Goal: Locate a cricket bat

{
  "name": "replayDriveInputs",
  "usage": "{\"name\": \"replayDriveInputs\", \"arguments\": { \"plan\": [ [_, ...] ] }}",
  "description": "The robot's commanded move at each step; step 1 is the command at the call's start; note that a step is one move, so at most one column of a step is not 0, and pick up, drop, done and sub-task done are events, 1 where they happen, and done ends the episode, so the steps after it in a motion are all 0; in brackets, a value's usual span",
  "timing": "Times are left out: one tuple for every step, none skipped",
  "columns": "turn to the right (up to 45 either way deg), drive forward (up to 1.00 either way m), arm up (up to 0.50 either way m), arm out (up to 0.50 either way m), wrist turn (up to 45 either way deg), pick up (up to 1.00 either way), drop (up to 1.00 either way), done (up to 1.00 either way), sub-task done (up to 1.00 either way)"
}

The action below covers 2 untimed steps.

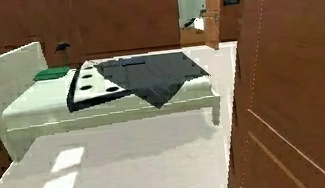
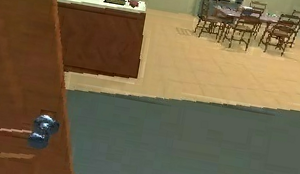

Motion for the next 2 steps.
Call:
{"name": "replayDriveInputs", "arguments": {
  "plan": [
    [0.0, 1.0, 0.0, 0.0, 0.0, 0.0, 0.0, 0.0, 0.0],
    [9.0, 0.0, 0.0, 0.0, 0.0, 0.0, 0.0, 0.0, 0.0]
  ]
}}
